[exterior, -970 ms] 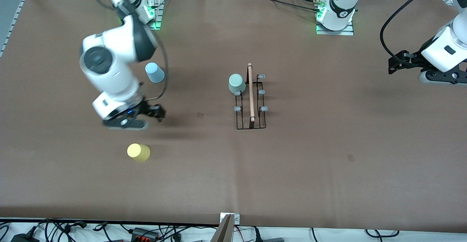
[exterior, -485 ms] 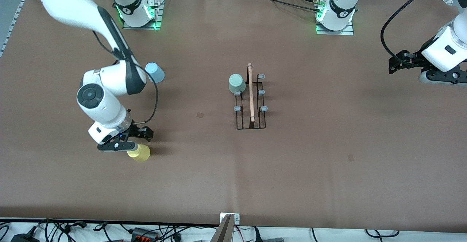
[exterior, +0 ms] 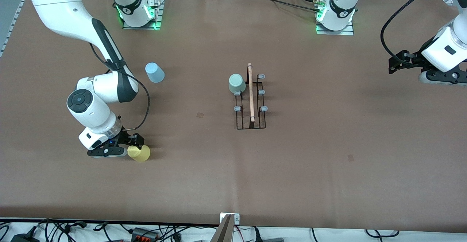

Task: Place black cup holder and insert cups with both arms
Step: 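Carry the yellow cup to the holder with the right gripper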

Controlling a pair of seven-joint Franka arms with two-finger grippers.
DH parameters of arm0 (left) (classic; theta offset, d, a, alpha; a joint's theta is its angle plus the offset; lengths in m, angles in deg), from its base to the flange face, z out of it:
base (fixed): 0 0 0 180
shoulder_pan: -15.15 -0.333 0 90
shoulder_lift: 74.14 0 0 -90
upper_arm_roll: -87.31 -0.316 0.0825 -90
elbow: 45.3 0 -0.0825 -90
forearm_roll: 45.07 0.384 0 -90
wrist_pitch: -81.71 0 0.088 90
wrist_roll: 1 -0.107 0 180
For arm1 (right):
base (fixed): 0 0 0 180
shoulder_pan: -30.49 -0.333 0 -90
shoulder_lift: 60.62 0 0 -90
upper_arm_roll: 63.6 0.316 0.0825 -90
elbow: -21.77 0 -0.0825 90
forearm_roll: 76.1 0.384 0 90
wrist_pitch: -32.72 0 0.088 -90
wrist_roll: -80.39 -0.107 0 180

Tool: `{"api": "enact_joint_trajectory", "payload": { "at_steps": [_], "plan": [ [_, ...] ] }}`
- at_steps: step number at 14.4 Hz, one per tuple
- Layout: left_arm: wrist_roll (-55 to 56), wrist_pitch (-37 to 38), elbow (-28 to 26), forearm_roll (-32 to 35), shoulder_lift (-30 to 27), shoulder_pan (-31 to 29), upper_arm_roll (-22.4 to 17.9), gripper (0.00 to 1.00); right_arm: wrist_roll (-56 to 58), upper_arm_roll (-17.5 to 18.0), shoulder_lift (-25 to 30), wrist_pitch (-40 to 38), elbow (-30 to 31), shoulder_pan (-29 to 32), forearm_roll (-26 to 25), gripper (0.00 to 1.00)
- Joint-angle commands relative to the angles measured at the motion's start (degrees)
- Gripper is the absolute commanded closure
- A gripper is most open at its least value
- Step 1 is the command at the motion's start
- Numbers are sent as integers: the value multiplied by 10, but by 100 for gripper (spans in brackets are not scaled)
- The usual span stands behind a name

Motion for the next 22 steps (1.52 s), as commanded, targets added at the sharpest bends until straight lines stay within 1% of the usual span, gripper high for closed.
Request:
{"api": "enact_joint_trajectory", "payload": {
  "at_steps": [1,4,5,8,9,10,11,13,16,17,18,20,22],
  "plan": [
    [-6,1,-7,-9,-9,-4,1,0,12,5,-12,12,-7,1,31,0],
    [-6,1,-7,-9,-9,-4,1,0,13,5,-29,27,-8,0,31,0],
    [-6,1,-7,-9,-9,-4,1,0,15,5,-32,35,-8,0,28,10],
    [-6,-1,-7,-8,-8,-4,1,0,35,5,-33,34,-9,-1,31,73],
    [-6,-1,-7,-8,-8,-4,1,0,36,5,-29,34,-9,-1,31,87],
    [-6,0,-6,-9,-8,-4,1,0,36,5,-22,31,-10,-3,28,94],
    [-6,-1,-5,-8,-8,-4,1,0,34,6,-5,17,-9,-10,30,95],
    [-5,-2,-5,-8,-7,-4,2,0,11,6,47,-61,-9,-43,33,95],
    [-5,-1,-5,-8,-8,-4,2,0,-126,6,121,-157,-9,-119,33,95],
    [-6,-2,-5,-8,-8,-4,2,0,-172,7,131,-171,-13,-148,33,95],
    [-6,-3,-5,-8,-6,-4,2,0,-230,7,132,-182,-25,-186,32,95],
    [-6,-3,-4,-8,-5,-4,2,0,-331,7,113,-200,-64,-256,25,95],
    [-6,-6,-5,-8,-5,-4,1,0,-398,6,87,-202,-89,-303,23,94]
  ]
}}
